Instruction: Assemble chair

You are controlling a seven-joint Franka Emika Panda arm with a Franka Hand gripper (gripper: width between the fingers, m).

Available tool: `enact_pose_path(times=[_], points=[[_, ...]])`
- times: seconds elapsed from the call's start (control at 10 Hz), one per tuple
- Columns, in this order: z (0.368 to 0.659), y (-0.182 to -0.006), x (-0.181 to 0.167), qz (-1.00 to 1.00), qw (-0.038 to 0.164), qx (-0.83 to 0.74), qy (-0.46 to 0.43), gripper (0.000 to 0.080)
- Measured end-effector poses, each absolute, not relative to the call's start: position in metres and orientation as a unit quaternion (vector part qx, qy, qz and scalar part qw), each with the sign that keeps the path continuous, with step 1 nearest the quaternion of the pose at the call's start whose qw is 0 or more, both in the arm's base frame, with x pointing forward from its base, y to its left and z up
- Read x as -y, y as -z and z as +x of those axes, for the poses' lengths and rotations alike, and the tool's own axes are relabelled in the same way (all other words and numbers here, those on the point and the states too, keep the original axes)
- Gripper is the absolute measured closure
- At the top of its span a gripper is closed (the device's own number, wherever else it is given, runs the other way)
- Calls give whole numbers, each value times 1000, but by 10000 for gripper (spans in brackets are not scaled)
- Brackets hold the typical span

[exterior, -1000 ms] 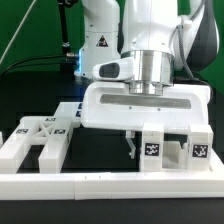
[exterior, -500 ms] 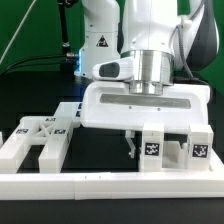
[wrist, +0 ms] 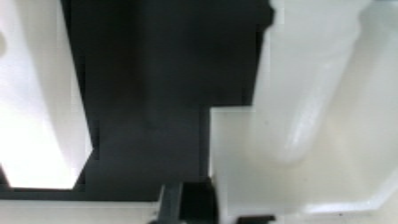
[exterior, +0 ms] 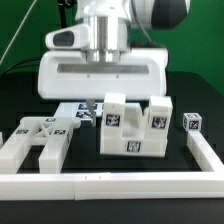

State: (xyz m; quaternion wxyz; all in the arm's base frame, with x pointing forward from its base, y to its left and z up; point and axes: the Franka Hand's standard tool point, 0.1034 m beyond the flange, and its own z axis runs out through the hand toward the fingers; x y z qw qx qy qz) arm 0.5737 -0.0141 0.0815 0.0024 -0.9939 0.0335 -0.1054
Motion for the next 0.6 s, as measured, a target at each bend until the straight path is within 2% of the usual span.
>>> enact_pose_path(times=[0.1, 0.4, 0.6], points=[[575, -84, 5, -996, -1, -33, 78, 765], [566, -79, 6, -999, 14, -33, -30, 765], [551, -89, 26, -985, 23, -38, -169, 765]])
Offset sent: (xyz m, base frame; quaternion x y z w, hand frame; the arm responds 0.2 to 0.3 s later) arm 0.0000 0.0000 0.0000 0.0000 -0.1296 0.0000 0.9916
